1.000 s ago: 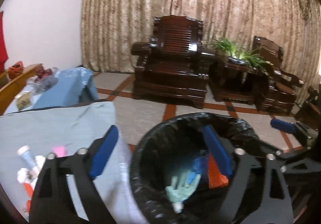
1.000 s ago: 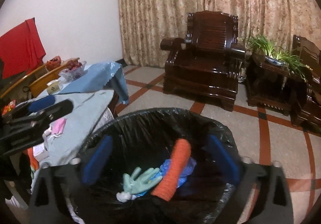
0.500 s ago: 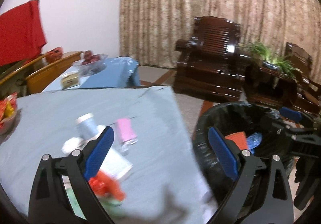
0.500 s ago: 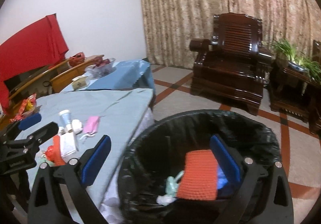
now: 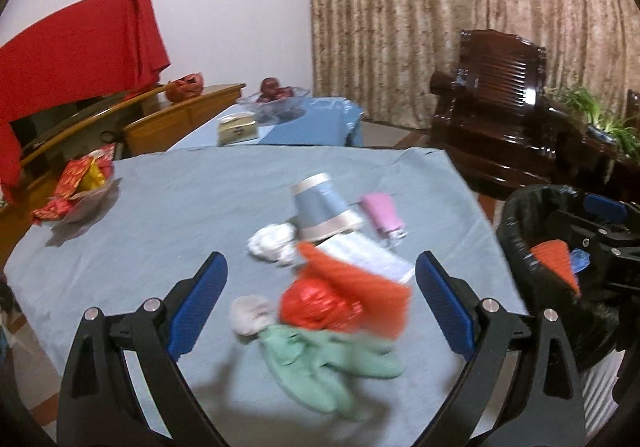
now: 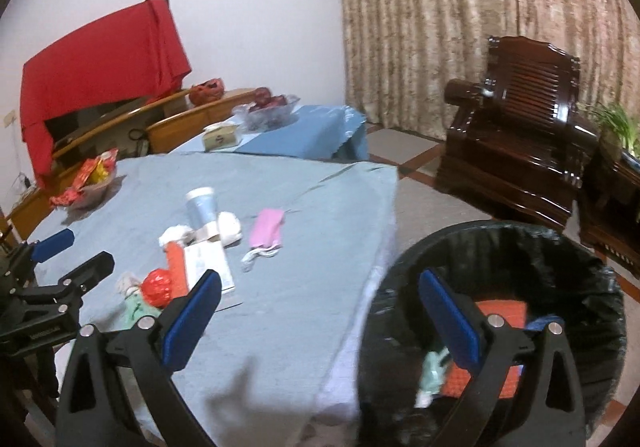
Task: Collect trash
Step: 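Return both tools to the remaining trash on the table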
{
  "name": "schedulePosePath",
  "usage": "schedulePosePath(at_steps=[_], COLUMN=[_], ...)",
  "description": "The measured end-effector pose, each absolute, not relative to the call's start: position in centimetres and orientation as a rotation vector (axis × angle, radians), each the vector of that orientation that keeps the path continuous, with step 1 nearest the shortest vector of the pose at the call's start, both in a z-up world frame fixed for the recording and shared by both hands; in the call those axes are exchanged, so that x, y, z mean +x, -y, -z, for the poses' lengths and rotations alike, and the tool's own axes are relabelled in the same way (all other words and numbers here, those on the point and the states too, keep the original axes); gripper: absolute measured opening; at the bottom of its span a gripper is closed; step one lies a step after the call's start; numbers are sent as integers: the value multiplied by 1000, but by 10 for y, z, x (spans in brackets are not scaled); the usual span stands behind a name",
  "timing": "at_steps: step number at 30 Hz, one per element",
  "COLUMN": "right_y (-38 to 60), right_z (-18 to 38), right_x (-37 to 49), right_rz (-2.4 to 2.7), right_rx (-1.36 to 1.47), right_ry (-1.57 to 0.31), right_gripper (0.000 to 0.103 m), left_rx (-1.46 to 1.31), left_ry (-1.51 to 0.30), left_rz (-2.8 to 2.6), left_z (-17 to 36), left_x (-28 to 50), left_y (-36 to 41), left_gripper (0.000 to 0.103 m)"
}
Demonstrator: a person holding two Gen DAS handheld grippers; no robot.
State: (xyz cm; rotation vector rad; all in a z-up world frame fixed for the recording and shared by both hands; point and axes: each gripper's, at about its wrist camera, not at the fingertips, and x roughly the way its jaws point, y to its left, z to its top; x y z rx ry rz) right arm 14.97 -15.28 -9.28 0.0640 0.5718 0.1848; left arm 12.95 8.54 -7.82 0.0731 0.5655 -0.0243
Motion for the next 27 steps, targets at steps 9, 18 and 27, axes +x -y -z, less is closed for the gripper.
schedulePosePath(at_steps=[9, 18, 27], right_y=[118, 99, 95], right_z=[119, 142, 150], right_x=[159, 165, 172], right_rz=[-212, -241, -252], right_rx=[31, 4, -5], right_ry=[-622, -644, -663], right_gripper=[97, 94, 93], left_rx=[66, 39, -7], left_ry=[-623, -692, -803], left_rz=[-39, -55, -26], left_z=[107, 145, 179], left_x=[126, 133, 146], left_y=[-117, -124, -124], left_gripper=[92, 92, 83])
